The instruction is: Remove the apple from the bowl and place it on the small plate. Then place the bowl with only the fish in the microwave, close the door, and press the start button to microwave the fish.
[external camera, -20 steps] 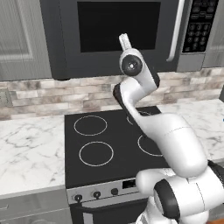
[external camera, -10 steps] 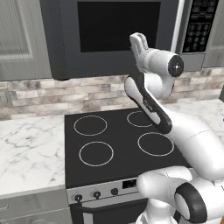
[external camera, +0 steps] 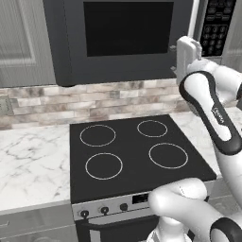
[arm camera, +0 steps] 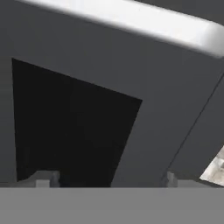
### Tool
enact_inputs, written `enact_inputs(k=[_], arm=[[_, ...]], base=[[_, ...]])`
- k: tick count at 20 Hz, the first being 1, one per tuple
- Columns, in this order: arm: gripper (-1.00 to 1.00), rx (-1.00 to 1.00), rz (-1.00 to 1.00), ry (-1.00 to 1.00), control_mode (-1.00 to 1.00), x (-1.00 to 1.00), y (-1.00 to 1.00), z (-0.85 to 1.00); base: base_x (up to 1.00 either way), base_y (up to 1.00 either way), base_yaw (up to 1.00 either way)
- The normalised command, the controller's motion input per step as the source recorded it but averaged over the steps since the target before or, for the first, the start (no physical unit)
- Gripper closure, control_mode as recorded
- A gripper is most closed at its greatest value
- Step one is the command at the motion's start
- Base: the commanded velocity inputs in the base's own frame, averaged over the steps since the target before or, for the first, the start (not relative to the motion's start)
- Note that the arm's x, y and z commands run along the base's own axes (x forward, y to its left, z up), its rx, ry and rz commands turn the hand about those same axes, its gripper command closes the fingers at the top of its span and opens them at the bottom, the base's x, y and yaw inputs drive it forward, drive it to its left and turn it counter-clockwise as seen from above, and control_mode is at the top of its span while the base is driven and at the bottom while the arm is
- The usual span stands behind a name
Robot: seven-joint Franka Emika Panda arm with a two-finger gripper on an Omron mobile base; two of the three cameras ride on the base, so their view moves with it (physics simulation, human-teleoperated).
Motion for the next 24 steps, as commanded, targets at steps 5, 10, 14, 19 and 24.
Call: enact_inputs(k=[5,10,14,19,24], arm=[[-1.00,0.00,0.15,-0.37,-1.00,-0.09,-1.00,0.23],[-1.00,-0.05,0.13,-0.38,-1.00,-0.04,-1.00,0.00],[-1.00,-0.26,0.12,-0.49,-1.00,-0.04,-0.89,0.00],[-1.00,-0.40,0.01,-0.56,-1.00,-0.54,-0.56,0.00],[-1.00,-0.42,-0.05,-0.39,-1.00,-0.65,-0.18,-0.09]], base=[[0.00,0.00,0.00],[0.00,0.00,0.00],[0.00,0.00,0.00],[0.00,0.00,0.00],[0.00,0.00,0.00]])
